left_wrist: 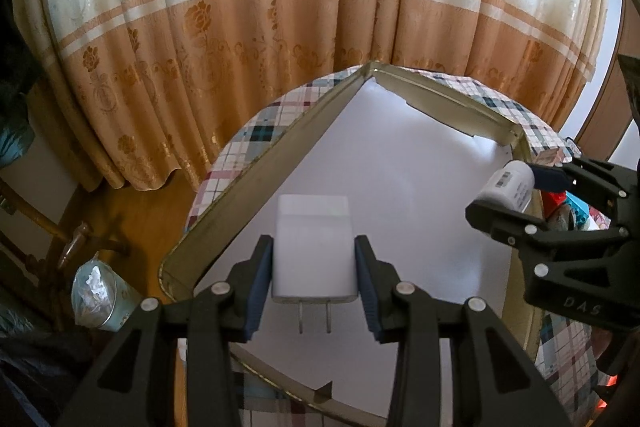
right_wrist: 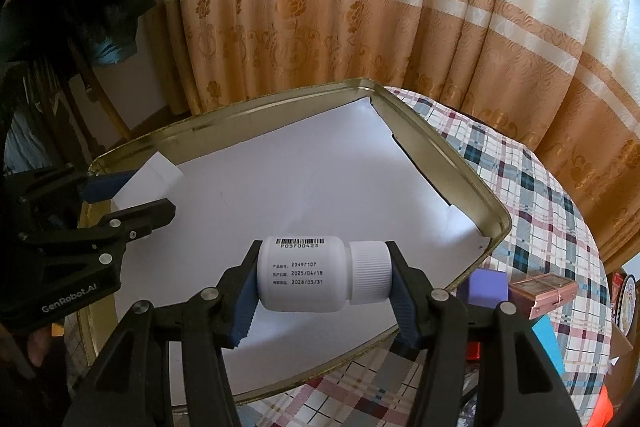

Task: Organize rigid objects
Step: 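Carry plug and bottle over the tin tray and open both grippers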

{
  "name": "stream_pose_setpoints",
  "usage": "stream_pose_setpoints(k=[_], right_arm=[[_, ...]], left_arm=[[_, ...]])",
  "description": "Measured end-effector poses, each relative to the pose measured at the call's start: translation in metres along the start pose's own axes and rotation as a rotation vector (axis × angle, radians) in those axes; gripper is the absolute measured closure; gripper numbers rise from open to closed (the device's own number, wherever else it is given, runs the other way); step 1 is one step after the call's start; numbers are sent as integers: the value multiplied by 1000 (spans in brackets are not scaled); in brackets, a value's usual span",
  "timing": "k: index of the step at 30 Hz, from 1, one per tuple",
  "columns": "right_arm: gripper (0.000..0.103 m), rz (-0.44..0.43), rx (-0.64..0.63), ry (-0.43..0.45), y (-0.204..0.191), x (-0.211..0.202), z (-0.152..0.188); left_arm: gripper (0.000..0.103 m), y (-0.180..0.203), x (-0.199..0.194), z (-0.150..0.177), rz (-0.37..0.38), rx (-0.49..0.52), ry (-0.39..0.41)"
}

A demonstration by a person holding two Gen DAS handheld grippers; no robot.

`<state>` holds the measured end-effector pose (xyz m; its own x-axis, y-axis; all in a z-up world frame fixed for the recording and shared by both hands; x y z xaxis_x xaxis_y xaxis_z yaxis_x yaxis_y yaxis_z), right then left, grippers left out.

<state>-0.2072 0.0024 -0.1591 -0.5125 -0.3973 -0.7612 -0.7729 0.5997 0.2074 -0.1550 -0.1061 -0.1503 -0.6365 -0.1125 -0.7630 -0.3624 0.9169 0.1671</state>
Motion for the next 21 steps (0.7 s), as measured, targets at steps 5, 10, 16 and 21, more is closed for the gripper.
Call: stream_pose_setpoints(k=[5, 10, 16, 21], right_arm=[[43, 3, -4, -4, -1, 1, 1], [43, 3, -7, -10, -2, 4, 1], [43, 3, -9, -14, -5, 7, 1], [31, 14, 22, 5, -4, 1, 2]], left_arm=[[64, -1, 1, 1, -1, 2, -5], [63, -3, 1, 0, -3, 3, -3], [63, -5, 1, 0, -14, 2, 2], [17, -8, -11, -3, -43, 0, 30]])
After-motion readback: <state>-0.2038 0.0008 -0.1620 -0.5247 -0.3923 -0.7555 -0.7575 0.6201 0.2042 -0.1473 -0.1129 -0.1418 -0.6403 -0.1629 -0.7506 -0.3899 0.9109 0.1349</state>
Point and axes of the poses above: each gripper's, at about its wrist camera, not at the fingertips, and x roughly the way its jaws point, y to its right, z to its underside, the point moved 8 cm from there along x, roughly the way its jaws point, and after that the axes turned 14 degrees about -x, right-handed, at the moved point
